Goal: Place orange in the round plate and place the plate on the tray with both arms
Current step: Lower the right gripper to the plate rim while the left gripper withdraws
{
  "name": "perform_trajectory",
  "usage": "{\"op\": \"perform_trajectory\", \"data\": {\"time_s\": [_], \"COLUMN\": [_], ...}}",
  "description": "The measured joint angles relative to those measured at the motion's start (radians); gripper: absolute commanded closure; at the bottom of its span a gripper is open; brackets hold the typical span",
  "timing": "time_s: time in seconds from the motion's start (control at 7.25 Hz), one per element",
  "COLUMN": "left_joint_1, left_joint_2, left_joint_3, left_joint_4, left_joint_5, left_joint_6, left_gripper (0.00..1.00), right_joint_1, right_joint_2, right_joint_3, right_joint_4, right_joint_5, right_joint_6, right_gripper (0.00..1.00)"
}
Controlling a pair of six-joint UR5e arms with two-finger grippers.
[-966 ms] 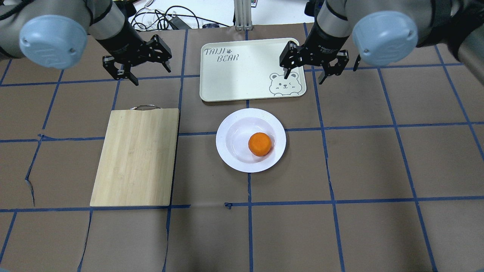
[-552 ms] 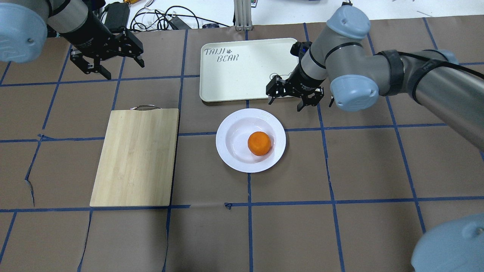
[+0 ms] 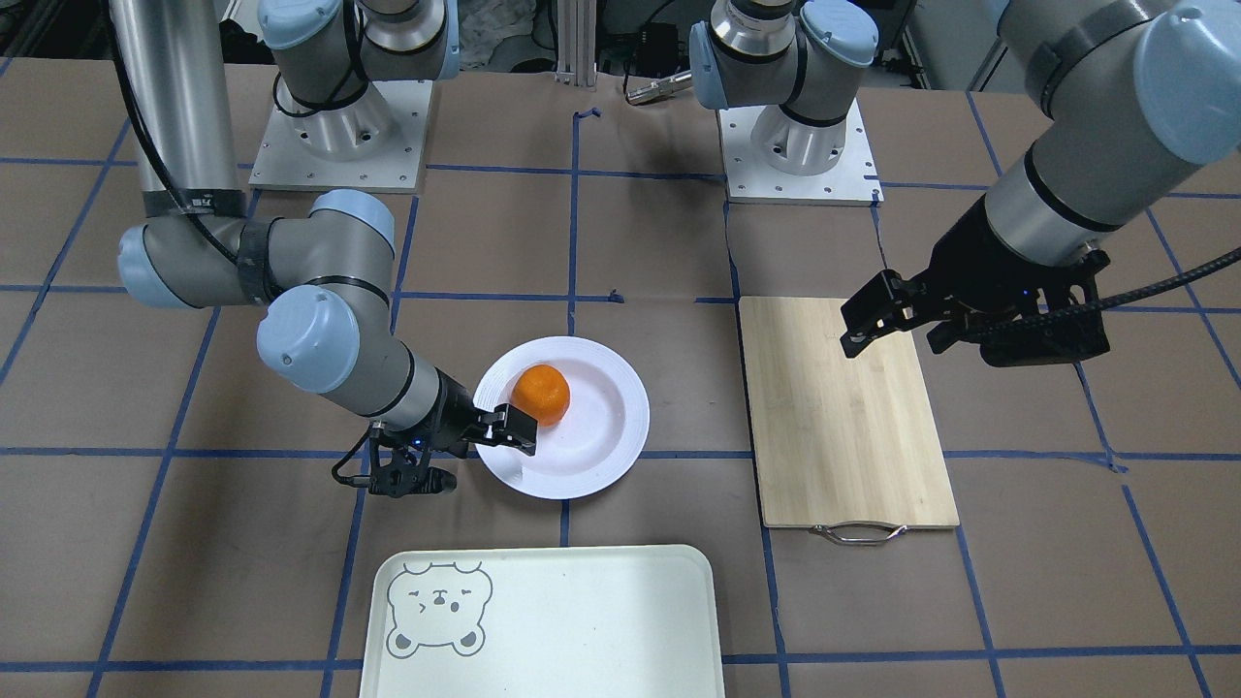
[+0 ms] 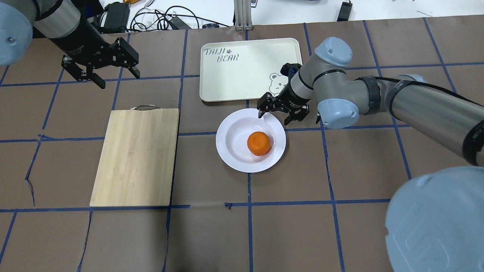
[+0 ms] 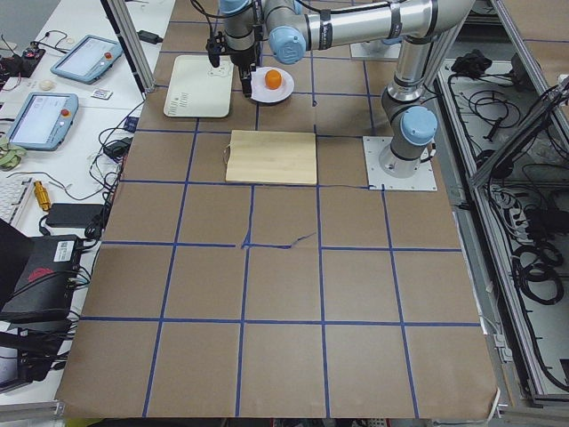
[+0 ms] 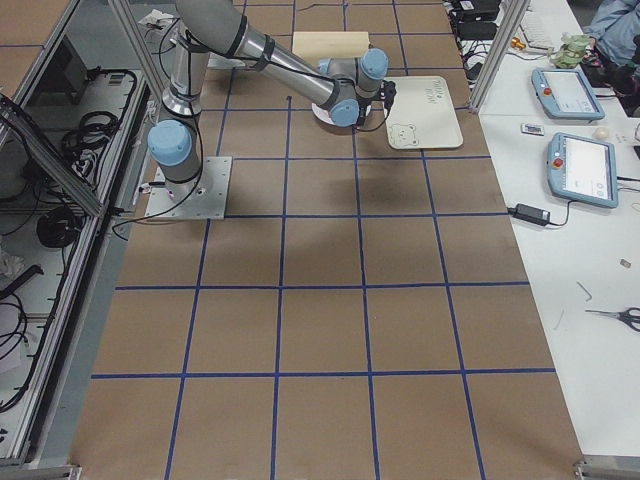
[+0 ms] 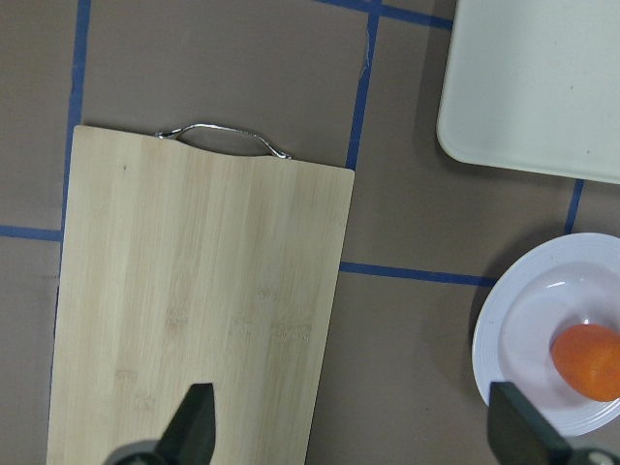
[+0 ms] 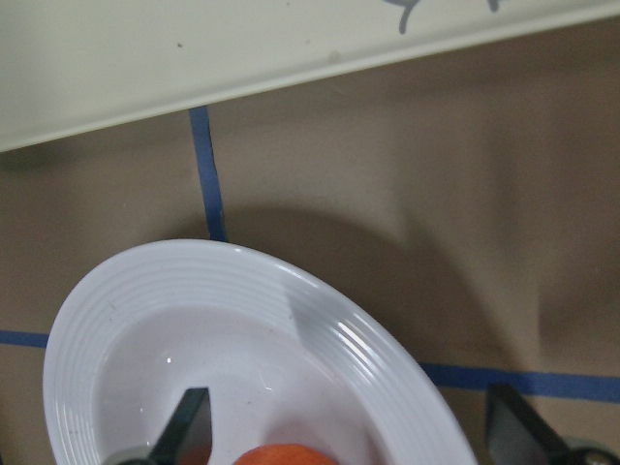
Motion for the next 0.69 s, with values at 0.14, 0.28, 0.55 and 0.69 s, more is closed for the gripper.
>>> {"op": "perform_trajectory", "data": {"time_s": [0.14,0.28,0.55,0.69], "left_joint_1": [-0.005,-0.008,-0.017,-0.029], "left_joint_2": [0.007,0.014,0.036,0.046], "left_joint_3": [-0.004,-0.012,-0.06,-0.083], "left_joint_4": [-0.008,-0.01,-0.006,-0.001], "left_joint_5": [0.001,0.001,0.038,0.066], "left_joint_6": [0.003,0.005,0.008,0.008], "left_gripper": [0.0,0.0,0.0,0.0], "right_joint_1": [0.0,0.001,0.002,0.001], "right_joint_2": [0.005,0.008,0.006,0.004], "right_joint_3": [0.003,0.006,0.038,0.056], "right_joint_4": [-0.006,-0.007,-0.013,-0.025], "right_joint_5": [-0.003,-0.008,-0.039,-0.047], "right_joint_6": [-0.003,-0.004,-0.005,-0.004], "right_gripper": [0.0,0.0,0.01,0.11]}}
